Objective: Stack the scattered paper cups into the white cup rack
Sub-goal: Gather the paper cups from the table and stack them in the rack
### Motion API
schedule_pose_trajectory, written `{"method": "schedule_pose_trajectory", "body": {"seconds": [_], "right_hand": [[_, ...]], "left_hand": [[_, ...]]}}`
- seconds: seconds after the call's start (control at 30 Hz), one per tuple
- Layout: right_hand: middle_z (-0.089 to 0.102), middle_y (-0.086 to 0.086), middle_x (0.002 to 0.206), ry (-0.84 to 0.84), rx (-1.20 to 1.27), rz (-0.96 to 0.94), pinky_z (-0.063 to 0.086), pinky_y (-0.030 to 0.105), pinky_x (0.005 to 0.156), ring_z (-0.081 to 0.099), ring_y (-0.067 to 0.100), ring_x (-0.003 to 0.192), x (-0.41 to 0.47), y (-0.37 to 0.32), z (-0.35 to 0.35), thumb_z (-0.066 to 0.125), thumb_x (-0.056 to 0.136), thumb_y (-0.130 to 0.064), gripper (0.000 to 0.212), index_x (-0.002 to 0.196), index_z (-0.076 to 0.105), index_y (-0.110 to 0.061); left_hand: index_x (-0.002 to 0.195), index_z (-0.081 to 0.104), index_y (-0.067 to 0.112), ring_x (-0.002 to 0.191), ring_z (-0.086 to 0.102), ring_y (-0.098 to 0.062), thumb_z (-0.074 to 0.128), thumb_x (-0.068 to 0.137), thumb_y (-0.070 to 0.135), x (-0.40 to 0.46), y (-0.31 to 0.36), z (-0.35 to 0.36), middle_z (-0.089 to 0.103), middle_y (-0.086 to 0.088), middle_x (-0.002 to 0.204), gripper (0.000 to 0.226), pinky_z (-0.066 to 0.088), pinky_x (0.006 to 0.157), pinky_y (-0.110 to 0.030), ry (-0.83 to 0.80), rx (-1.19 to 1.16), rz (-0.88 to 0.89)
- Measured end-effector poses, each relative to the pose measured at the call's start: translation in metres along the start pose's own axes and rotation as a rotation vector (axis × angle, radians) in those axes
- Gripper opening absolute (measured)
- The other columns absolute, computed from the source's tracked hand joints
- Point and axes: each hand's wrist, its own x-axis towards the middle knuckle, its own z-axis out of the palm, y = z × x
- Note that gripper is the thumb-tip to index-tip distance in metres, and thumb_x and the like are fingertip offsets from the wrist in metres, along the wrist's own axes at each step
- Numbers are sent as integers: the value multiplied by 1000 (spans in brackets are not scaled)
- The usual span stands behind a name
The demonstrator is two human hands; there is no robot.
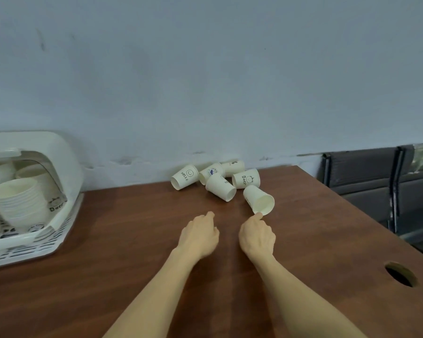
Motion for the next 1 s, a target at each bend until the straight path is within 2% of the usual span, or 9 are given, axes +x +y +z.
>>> {"method": "schedule_pose_trajectory", "body": {"seconds": [0.2, 0.37, 0.53, 0.6, 0.7, 0.77, 0.83, 0.87, 1.0], "right_hand": [[71, 4, 89, 56, -49, 32, 36, 31, 58, 69, 26, 84, 32, -4, 19, 37, 94, -14, 28, 120, 39, -3], [69, 7, 87, 89, 5, 70, 39, 32, 58, 68, 28, 79, 46, -7, 23, 38, 92, -6, 14, 105, 43, -9], [69, 5, 93, 112, -70, 19, 36, 33, 59, 67, 28, 85, 46, -5, 30, 38, 88, 1, 39, 126, 36, -9], [68, 4, 92, 120, -89, -1, 35, 33, 59, 67, 27, 84, 47, -5, 34, 39, 88, 1, 43, 129, 32, -9], [68, 2, 90, 141, -109, -19, 34, 32, 58, 67, 25, 82, 49, -7, 38, 39, 89, 0, 45, 132, 28, -10], [68, 1, 88, 157, -119, -20, 33, 32, 55, 68, 22, 79, 50, -8, 41, 37, 91, -2, 43, 132, 29, -10], [66, 0, 85, 176, -138, -17, 32, 31, 53, 68, 21, 75, 51, -9, 44, 35, 93, -3, 38, 130, 32, -10], [66, 0, 83, 185, -144, -16, 32, 30, 51, 68, 20, 73, 51, -10, 44, 35, 93, -4, 36, 128, 35, -10], [65, -2, 81, 205, -185, -27, 28, 28, 48, 68, 17, 68, 50, -11, 45, 38, 93, -7, 37, 130, 38, -10]], "left_hand": [[124, 44, 11, 109, 54, -35, 41, 95, 25, 46, 0, 10, 57, -13, 119, 32, 47, 86, -43, -14, -62, -76], [116, 43, 8, 108, 53, -38, 41, 95, 21, 86, -4, 13, 56, -17, 116, 25, 46, 83, -43, -6, -89, -107], [124, 35, 3, 110, 51, -41, 42, 93, 18, 118, -6, 16, 52, -21, 121, 35, 46, 87, -44, 45, -167, -175], [130, 29, 2, 95, 61, -41, 42, 91, 18, 130, -6, 18, 53, -20, 116, 44, 51, 83, -45, 54, -223, -203], [142, 12, 8, 53, 67, -30, 36, 91, 14, 147, -7, 19, 57, -16, 100, 57, 57, 56, -37, 23, -324, -245], [145, 4, 9, 46, 66, -27, 32, 89, 13, 157, -10, 19, 63, -20, 95, 63, 56, 45, -33, -10, -388, -258], [146, 7, 13, 51, 68, -29, 31, 88, 14, 165, -12, 18, 63, -22, 94, 63, 59, 51, -41, -33, -482, -283], [145, 11, 13, 52, 68, -29, 33, 88, 14, 167, -12, 17, 63, -21, 94, 61, 59, 52, -41, -45, -517, -295], [137, 35, 7, 52, 68, -24, 39, 91, 17, 171, -10, 18, 66, -18, 94, 47, 51, 42, -27, -29, -547, -289]]}}
